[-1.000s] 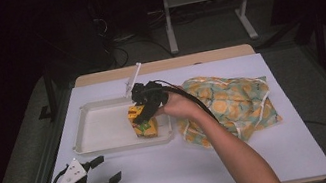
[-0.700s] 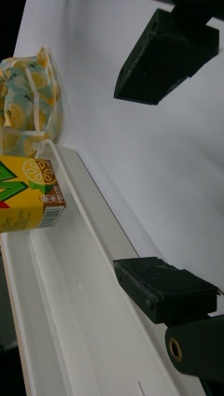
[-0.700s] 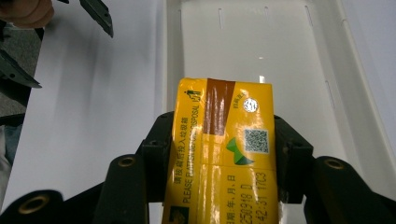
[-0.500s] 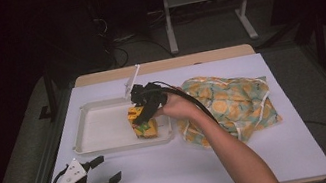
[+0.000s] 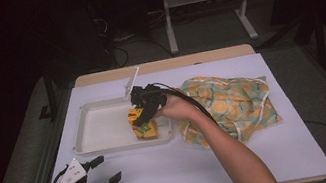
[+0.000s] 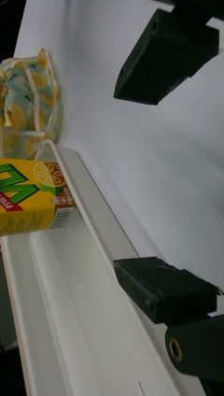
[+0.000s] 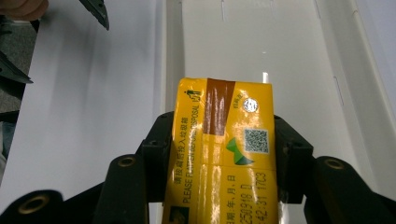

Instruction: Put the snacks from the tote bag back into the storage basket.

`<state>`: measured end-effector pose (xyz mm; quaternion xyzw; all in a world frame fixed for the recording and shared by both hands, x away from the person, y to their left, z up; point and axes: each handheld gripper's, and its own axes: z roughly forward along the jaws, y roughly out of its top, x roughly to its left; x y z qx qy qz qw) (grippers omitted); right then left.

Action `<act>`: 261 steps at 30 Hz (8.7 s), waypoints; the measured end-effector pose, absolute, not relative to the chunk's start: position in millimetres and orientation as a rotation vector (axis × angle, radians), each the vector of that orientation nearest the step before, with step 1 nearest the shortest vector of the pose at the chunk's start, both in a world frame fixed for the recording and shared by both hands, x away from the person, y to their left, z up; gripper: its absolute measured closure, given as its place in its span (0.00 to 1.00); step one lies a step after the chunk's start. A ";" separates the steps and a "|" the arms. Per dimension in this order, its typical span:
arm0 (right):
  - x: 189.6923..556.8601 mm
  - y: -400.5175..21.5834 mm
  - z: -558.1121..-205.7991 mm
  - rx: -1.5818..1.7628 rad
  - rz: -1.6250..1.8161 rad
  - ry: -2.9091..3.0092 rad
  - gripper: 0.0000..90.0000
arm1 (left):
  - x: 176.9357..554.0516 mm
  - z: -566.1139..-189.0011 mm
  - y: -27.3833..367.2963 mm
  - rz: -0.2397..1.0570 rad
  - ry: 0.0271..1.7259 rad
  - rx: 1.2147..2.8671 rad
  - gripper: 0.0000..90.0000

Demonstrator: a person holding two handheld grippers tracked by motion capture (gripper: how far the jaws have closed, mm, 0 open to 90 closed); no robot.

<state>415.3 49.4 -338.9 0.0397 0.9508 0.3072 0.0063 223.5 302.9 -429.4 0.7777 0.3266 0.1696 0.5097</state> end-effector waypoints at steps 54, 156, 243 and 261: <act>416.5 56.8 -358.6 0.075 0.940 2.995 0.55 | 223.9 -429.0 304.0 0.413 0.780 1.876 0.17; 390.0 -28.4 -317.8 0.247 1.173 2.889 0.40 | 224.5 -430.6 302.6 0.413 0.787 1.885 0.17; 338.7 -155.6 -365.9 0.573 1.280 2.804 0.38 | 224.1 -431.8 301.6 0.412 0.815 1.873 0.17; 319.2 -186.3 -380.4 0.663 1.306 2.769 0.38 | 224.7 -432.0 301.6 0.417 0.806 1.882 0.17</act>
